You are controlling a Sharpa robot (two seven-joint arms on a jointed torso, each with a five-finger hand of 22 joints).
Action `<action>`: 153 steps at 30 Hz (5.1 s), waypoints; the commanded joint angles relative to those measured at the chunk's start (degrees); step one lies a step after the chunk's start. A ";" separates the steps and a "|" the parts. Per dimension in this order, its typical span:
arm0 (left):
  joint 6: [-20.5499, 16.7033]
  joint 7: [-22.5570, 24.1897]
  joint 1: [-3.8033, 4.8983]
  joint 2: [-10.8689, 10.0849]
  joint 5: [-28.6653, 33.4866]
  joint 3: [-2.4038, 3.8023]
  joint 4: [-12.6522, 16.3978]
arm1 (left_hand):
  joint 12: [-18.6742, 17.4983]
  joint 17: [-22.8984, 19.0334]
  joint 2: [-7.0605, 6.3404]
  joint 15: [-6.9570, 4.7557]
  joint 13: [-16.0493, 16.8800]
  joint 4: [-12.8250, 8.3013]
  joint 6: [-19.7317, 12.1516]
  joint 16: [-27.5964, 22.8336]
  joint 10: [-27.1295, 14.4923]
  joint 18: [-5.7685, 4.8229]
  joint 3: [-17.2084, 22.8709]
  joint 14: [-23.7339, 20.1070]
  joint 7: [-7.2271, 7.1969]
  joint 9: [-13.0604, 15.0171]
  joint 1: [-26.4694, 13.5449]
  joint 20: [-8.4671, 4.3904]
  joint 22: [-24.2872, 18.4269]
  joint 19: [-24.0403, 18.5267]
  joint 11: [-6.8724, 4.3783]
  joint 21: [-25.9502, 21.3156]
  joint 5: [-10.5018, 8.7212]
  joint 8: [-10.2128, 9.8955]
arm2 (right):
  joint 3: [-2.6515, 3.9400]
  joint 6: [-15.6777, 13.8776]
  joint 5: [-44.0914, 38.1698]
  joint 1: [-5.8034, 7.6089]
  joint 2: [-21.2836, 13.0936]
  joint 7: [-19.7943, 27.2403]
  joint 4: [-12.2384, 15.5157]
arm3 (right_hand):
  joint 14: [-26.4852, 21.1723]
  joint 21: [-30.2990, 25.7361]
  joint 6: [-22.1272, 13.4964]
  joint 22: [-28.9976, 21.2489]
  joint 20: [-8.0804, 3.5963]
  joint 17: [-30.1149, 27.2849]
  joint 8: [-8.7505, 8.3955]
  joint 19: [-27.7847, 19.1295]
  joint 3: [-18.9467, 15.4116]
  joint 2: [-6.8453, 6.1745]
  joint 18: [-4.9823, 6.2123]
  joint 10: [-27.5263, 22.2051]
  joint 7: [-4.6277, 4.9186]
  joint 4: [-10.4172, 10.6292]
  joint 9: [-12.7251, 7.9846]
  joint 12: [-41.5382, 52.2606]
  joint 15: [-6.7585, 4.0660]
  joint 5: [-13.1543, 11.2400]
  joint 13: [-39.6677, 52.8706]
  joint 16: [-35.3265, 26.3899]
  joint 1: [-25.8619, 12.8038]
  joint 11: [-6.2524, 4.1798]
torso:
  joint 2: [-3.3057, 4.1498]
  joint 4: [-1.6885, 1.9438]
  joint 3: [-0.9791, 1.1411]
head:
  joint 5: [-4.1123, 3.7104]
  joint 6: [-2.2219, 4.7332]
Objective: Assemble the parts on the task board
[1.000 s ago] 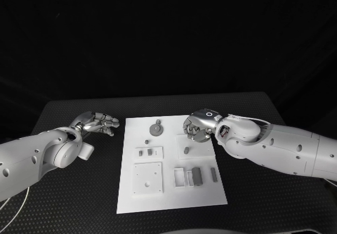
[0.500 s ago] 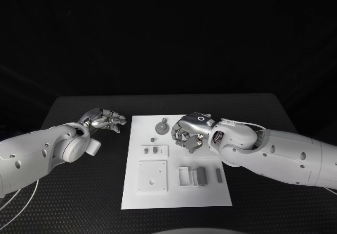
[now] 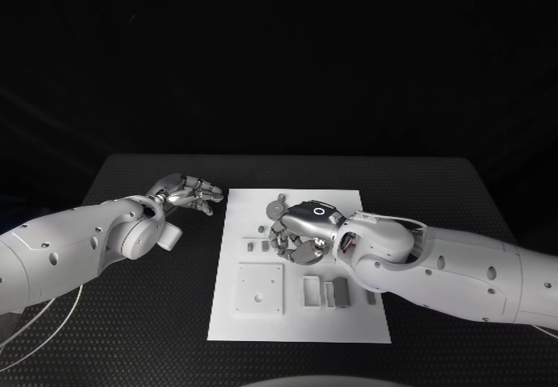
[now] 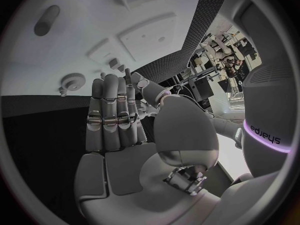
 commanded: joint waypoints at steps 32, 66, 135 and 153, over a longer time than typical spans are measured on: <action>0.84 0.36 0.01 0.64 0.31 0.04 -0.16 | -0.23 0.13 0.22 0.17 0.10 -0.02 -0.54 -0.38 -0.13 0.78 -0.36 -0.14 0.05 -0.09 -0.48 -0.18 -0.23 -0.16 0.45 -0.17 0.12 0.39 | -2.49 -1.40 -8.59 -4.14 3.86 1.51 -2.92 | 0.17 0.18 0.24 0.18 0.06 0.13 0.14 0.47 0.17 0.18 0.78 0.29 -0.22 0.03 0.28 -0.55 -0.39 0.13 0.21 0.36 0.46 -0.14 | 0.13 0.05 0.09 | 3.19 -0.72; 1.06 0.31 0.01 0.66 0.31 0.04 -0.30 | -0.23 0.21 0.26 0.17 0.16 -0.02 -0.58 -0.46 -0.17 0.76 -0.43 -0.12 0.06 -0.11 -0.53 -0.18 -0.39 -0.15 0.46 -0.16 0.12 0.43 | -2.48 -1.25 -9.52 -5.24 5.15 1.88 -5.38 | 0.19 0.11 0.23 0.30 0.03 0.17 0.13 0.57 0.16 0.12 0.78 0.36 -0.23 0.05 0.43 -0.71 -0.41 0.13 0.33 0.44 0.53 -0.15 | 0.12 0.01 0.08 | 4.26 -1.09; 0.86 0.14 -0.04 0.19 0.31 0.03 -0.13 | -0.21 0.36 0.27 0.17 0.26 -0.08 -0.60 -0.61 -0.21 0.74 -0.51 -0.08 0.05 -0.14 -0.52 -0.20 -0.67 -0.13 0.45 -0.14 0.12 0.51 | -3.12 2.06 -7.05 -5.24 5.21 1.60 -6.59 | -0.25 -0.63 -0.94 0.53 0.26 0.13 -0.65 0.23 -0.09 -0.01 0.78 -0.71 0.28 0.12 0.57 -2.07 0.05 0.13 0.41 0.34 -0.42 0.43 | 0.10 -0.01 0.07 | 4.41 -1.69; 0.63 0.26 -0.04 0.27 0.31 0.02 -0.34 | -0.21 0.39 0.24 0.17 0.28 -0.10 -0.64 -0.64 -0.22 0.74 -0.52 -0.06 0.06 -0.16 -0.49 -0.21 -0.72 -0.12 0.45 -0.13 0.12 0.51 | -3.10 -1.71 -5.83 -5.01 3.59 1.78 -5.61 | -1.82 -2.33 -10.11 0.94 1.02 -0.31 -5.63 -0.72 -0.29 -8.40 0.78 -8.29 4.33 2.31 -1.53 -7.50 2.71 0.11 -1.44 -0.37 -5.37 3.55 | 0.11 -0.05 0.11 | 4.24 -1.40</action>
